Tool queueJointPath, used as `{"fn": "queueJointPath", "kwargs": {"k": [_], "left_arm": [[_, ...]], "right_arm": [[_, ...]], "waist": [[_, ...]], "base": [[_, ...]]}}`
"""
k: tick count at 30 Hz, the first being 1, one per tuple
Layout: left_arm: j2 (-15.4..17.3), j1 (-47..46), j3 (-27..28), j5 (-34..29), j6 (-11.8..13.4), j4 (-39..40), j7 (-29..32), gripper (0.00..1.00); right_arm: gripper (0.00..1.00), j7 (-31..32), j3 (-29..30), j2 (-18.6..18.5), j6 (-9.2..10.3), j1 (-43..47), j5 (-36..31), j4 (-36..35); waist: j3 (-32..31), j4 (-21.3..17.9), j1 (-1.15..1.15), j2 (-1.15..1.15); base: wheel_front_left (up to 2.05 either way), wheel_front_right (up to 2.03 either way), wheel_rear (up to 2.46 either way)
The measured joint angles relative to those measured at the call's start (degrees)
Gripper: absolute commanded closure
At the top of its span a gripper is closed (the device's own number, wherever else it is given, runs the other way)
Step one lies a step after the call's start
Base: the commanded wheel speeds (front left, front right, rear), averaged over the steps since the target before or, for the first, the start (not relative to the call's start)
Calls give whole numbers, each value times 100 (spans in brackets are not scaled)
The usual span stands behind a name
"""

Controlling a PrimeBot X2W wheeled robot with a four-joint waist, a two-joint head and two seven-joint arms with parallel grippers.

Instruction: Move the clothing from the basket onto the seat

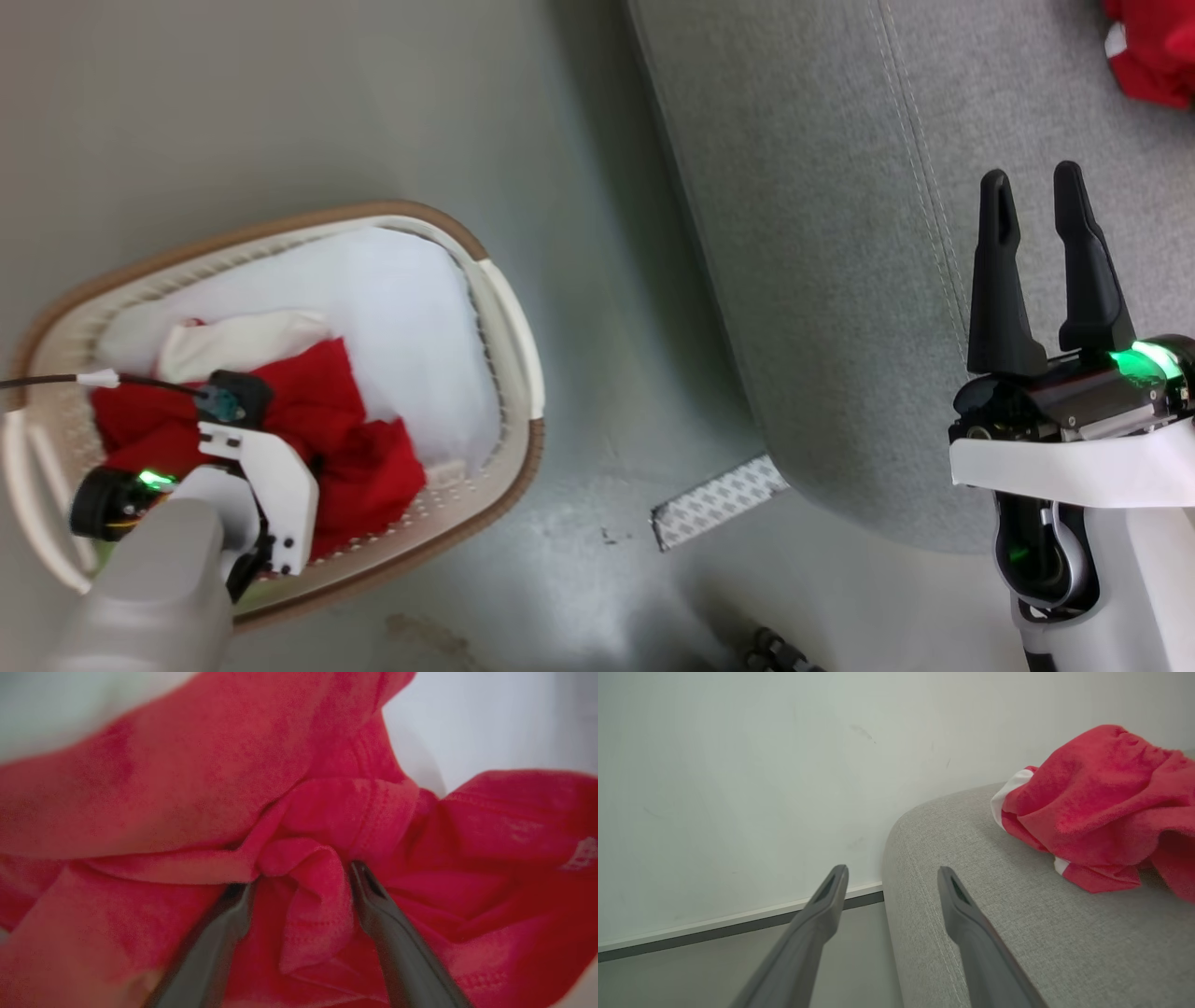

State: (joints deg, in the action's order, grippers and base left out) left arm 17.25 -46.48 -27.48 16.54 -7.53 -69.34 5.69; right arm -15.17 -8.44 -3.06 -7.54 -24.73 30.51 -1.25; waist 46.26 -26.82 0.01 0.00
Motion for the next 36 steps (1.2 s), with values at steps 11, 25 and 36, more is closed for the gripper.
{"fn": "queueJointPath", "kwargs": {"k": [11, 25, 36], "left_arm": [[145, -75, -432, 272, 3, -57, -90, 100], [-732, 491, -947, 1004, 1, 216, -1093, 100], [-1046, 1148, -1524, 1815, 1, 786, -1876, 100]], "right_arm": [[0, 0, -2, 3, 0, -93, 152, 71], [0, 0, 257, -65, 0, 188, -437, 377], [0, 0, 172, -495, 0, 981, -383, 710]], "waist": [[188, -151, 0, 0], [-1151, 359, -1, 0], [-2856, 995, -2, 0]], "base": [[0, 0, 0], [0, 0, 0], [0, 0, 0]]}}
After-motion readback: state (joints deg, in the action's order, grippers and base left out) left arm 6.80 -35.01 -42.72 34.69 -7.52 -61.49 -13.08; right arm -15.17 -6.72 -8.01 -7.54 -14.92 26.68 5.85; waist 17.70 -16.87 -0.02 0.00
